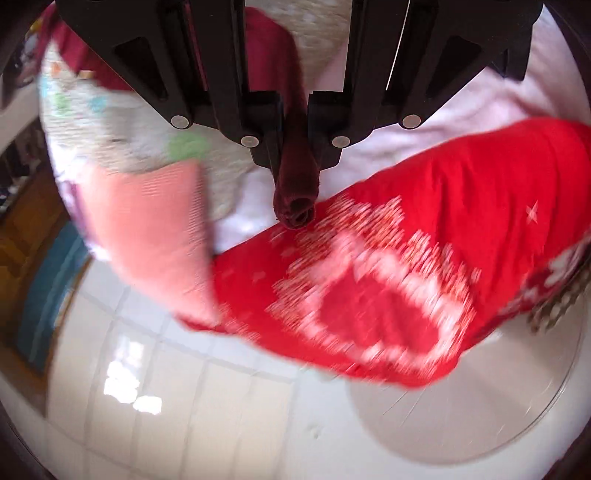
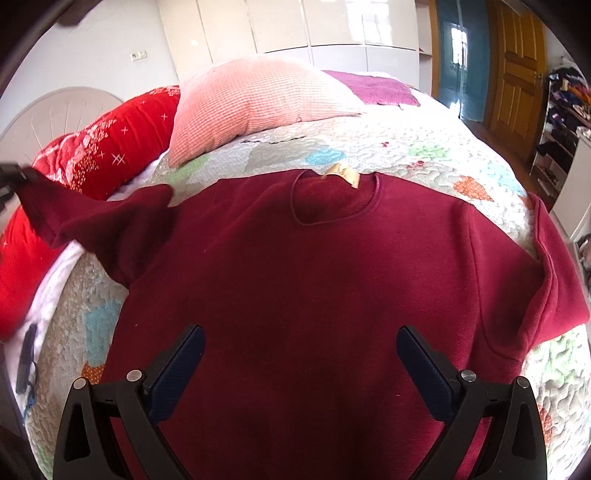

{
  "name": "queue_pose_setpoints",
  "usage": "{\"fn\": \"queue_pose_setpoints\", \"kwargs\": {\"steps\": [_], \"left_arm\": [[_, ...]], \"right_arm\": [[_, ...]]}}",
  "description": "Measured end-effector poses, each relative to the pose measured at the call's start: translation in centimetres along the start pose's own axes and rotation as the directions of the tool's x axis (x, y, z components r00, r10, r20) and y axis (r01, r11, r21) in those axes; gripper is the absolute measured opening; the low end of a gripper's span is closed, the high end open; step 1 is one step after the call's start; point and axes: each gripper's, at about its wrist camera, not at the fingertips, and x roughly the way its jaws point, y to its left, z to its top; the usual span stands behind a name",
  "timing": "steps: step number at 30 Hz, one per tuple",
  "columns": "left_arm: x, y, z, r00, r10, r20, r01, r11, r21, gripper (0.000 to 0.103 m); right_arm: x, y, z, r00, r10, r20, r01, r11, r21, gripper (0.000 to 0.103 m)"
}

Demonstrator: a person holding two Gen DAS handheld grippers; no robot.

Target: Fold small clothes

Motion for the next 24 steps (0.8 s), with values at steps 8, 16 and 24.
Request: {"fn": "queue_pose_setpoints", "kwargs": {"steps": [8,16,24], "left_arm": [[-8.3,-14.1,-1.9,0.929,-0.370,-0.022,0.368,0.914,0.174,0.007],[-5.5,-27.4,-14.1,0.804,-0.523,-0.283,0.581,0.792,0.188,0.008],[-2.3,-29.3,-21.1,0.713,-0.497,-0.495,0.636,0.756,0.156,0.010]], "right_arm": [[-2.9,-4.6,1.0,0.996,-0.053,0.069,0.049,0.997,0.065,0.103],[-4.4,-11.0,1.2,0.987,-0.134,0.088,0.117,0.977,0.177,0.103],[-4.6,-15.1,0.0,0.988,-0.148,0.054,0.129,0.956,0.265,0.103]]}}
